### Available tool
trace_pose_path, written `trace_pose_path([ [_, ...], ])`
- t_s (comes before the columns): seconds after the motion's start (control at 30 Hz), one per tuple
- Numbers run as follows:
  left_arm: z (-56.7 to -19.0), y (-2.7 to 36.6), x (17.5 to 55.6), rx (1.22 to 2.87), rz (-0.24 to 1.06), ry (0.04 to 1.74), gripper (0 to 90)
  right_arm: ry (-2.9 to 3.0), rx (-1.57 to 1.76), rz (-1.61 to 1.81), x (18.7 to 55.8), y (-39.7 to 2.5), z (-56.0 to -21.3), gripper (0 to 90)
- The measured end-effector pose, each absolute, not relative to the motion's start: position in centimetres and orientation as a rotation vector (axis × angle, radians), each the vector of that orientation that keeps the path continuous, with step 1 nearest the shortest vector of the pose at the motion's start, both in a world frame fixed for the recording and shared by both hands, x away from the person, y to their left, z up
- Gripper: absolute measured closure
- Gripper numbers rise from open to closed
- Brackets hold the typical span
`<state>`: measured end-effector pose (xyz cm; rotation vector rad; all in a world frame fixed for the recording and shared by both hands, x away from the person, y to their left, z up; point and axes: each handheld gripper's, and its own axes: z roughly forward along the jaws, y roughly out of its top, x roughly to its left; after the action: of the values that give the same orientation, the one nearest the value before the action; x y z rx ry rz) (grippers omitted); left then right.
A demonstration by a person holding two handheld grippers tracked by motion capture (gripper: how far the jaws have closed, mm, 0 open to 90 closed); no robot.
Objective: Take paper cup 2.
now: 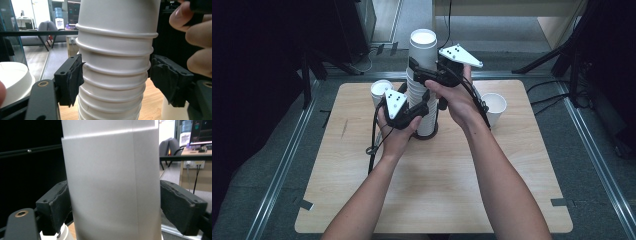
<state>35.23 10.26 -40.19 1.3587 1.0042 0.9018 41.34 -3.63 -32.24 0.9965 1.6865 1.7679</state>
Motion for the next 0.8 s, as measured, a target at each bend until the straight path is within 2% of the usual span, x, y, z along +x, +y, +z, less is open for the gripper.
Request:
trace_pose_path([
  [0.17,-40.3,10.2,35.4,1.372,0.894,1.01,18.9,1.719,1.008,1.747,41.7,-3.4,-32.7,10.7],
  [0.3,-40.2,10.1,35.4,1.381,0.888,1.008,14.7,1.73,1.005,1.728,41.8,-3.3,-33.1,12.5],
  [0.8,-40.5,9.9,35.4,1.393,0.872,1.005,13.3,1.657,0.959,1.732,41.1,-3.4,-31.6,15.2],
])
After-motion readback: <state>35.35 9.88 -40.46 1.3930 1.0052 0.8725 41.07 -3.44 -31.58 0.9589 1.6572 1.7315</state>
